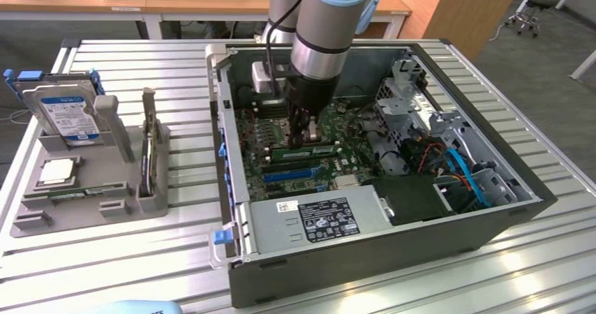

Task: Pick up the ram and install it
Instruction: 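Press down the ram until it locks into place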

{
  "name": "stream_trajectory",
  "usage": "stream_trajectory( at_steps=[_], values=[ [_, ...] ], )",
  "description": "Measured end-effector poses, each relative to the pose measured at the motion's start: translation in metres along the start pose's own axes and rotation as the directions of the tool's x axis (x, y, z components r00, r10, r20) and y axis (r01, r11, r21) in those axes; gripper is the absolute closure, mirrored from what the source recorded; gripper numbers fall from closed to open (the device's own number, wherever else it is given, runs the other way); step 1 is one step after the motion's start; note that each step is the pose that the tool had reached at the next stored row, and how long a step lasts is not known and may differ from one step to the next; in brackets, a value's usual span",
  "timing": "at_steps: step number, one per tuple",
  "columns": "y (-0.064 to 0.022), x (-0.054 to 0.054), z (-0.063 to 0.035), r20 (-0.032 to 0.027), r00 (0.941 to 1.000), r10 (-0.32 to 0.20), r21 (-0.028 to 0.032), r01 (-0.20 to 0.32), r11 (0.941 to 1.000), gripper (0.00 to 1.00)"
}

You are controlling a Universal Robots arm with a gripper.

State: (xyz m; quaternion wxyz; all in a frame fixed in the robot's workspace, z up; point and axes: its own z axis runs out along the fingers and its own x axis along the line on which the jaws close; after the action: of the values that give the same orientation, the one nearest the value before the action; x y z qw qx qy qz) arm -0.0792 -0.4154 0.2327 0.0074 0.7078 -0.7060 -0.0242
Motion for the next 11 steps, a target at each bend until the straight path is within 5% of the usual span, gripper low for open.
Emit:
stream_trajectory(
  at_steps=[11],
  values=[
    [-0.0002,0.0,0.0034,0.0003,1.0,0.0,0.0002,0.0,1.0,0.9]
  ],
)
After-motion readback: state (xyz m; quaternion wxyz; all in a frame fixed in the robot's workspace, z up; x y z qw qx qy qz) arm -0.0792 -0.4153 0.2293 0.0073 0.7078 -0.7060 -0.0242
